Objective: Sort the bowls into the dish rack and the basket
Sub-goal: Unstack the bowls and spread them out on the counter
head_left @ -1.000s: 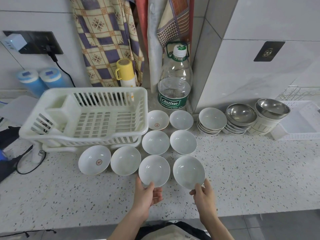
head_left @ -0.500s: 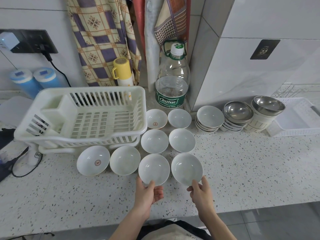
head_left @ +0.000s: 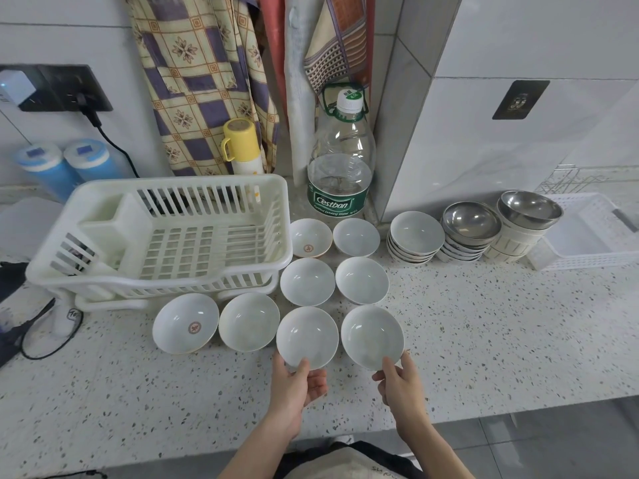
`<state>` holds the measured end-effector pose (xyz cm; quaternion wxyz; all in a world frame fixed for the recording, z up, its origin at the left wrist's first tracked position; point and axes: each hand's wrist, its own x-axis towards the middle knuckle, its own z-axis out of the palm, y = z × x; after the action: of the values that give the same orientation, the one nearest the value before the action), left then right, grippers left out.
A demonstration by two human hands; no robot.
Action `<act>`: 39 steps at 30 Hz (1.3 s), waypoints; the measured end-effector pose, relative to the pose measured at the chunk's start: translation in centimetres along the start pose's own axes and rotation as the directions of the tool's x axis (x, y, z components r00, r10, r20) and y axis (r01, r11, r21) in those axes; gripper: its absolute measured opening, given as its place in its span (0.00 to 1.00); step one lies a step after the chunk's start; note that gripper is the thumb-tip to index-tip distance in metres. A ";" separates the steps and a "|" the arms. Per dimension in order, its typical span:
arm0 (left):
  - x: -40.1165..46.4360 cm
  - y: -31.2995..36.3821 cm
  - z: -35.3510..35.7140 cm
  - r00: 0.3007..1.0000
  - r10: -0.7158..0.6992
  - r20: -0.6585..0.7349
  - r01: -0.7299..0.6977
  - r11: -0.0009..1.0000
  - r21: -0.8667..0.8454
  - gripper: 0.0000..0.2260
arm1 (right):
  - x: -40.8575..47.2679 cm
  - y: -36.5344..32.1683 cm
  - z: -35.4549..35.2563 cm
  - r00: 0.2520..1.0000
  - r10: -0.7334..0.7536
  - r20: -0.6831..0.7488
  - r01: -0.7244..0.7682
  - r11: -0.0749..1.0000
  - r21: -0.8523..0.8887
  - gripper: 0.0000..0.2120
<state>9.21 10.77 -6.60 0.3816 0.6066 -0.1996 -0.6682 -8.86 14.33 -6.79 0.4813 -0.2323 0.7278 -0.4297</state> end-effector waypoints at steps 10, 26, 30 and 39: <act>0.4 -0.3 -0.4 1.000 -0.023 0.017 0.024 1.000 -0.017 0.23 | 0.2 0.0 0.1 0.999 0.030 0.010 -0.030 0.999 0.028 0.12; 0.6 -0.7 -0.4 0.998 -0.049 0.025 0.050 0.998 -0.042 0.20 | -0.6 -0.3 0.4 0.998 0.047 0.047 -0.047 0.999 -0.012 0.15; 0.7 -0.8 -0.4 0.998 -0.053 0.028 0.054 0.998 -0.045 0.20 | -0.8 -0.5 0.4 0.996 0.061 0.059 -0.060 0.998 -0.015 0.16; 0.3 -0.7 -0.2 0.998 -0.057 0.034 0.058 0.998 -0.029 0.18 | -1.2 -0.8 0.8 0.994 0.066 0.082 -0.064 0.998 -0.025 0.19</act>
<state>9.22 10.99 -7.38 0.3677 0.5952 -0.1785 -0.6919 -7.65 14.47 -5.60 0.5220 -0.2316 0.7192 -0.3958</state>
